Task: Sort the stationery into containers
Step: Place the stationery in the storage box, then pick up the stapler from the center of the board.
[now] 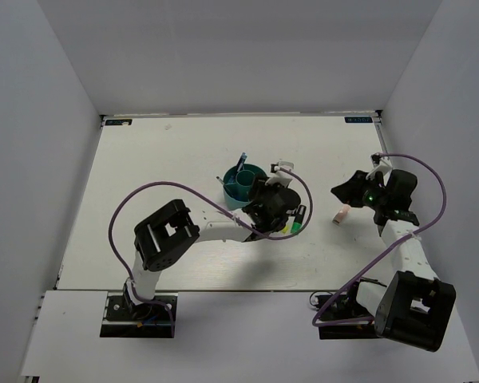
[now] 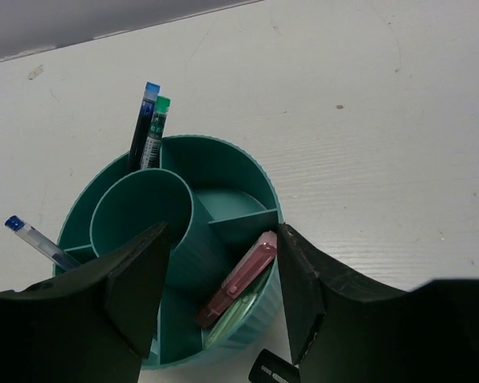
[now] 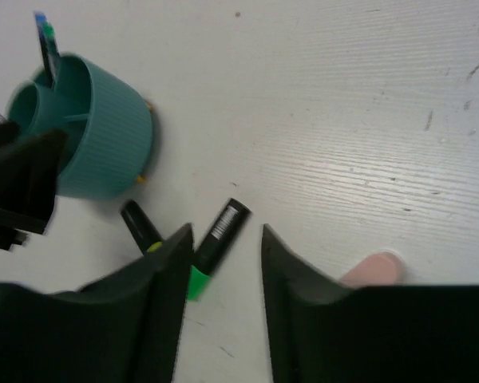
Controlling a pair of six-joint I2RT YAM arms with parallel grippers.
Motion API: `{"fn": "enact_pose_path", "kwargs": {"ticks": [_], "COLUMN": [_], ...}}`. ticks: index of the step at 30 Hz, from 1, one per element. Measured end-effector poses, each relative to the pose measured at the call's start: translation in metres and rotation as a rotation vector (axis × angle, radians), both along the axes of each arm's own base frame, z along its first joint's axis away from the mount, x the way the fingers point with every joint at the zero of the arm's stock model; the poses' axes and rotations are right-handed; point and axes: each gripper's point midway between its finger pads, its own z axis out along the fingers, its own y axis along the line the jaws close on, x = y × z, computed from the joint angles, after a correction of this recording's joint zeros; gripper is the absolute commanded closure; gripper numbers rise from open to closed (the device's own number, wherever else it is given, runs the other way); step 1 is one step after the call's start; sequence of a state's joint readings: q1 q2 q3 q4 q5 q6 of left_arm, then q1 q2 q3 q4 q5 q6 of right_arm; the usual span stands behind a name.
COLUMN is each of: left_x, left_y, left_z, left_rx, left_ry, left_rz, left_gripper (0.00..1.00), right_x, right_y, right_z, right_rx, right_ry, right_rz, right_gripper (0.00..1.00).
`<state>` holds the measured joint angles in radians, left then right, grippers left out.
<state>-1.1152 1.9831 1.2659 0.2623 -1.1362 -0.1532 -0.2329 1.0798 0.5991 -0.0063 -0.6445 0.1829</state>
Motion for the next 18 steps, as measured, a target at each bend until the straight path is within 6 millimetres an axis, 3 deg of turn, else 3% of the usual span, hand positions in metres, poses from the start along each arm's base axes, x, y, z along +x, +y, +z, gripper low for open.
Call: {"fn": "enact_pose_path", "kwargs": {"ticks": [2, 3, 5, 6, 7, 10, 11, 13, 16, 18], "left_x": [-0.004, -0.007, -0.015, -0.02, -0.026, -0.042, -0.048, -0.057, -0.062, -0.063], "left_y": [-0.003, -0.006, -0.012, -0.016, -0.019, -0.021, -0.02, -0.013, 0.014, 0.038], "left_z": [0.005, 0.01, 0.022, 0.031, 0.041, 0.07, 0.081, 0.098, 0.113, 0.12], "left_rx": [-0.006, -0.011, -0.024, -0.033, -0.045, -0.081, -0.1, -0.126, -0.174, -0.209], "left_ry": [-0.004, -0.008, -0.019, -0.027, -0.04, -0.065, -0.072, -0.068, -0.024, 0.024], "left_rz": [-0.014, -0.023, -0.049, -0.067, -0.089, -0.13, -0.141, -0.155, -0.146, -0.125], "left_gripper": [0.36, 0.44, 0.55, 0.66, 0.72, 0.82, 0.82, 0.61, 0.29, 0.2], "right_x": [-0.001, -0.002, -0.004, -0.004, -0.004, -0.002, -0.002, -0.003, -0.007, -0.009], "right_y": [-0.001, -0.002, -0.004, -0.006, -0.008, -0.017, -0.019, -0.022, -0.025, -0.028], "right_z": [-0.001, -0.002, -0.002, -0.001, 0.001, 0.004, 0.004, 0.003, -0.001, -0.004], "right_rx": [-0.005, -0.008, -0.023, -0.032, -0.042, -0.059, -0.064, -0.07, -0.081, -0.099], "right_ry": [0.006, 0.014, 0.027, 0.03, 0.035, 0.062, 0.075, 0.103, 0.166, 0.207], "right_rz": [0.002, 0.002, 0.0, 0.0, -0.003, -0.027, -0.033, -0.037, -0.042, -0.041], "right_gripper": [0.37, 0.28, 0.31, 0.38, 0.6, 0.87, 0.92, 0.94, 0.81, 0.78]}}
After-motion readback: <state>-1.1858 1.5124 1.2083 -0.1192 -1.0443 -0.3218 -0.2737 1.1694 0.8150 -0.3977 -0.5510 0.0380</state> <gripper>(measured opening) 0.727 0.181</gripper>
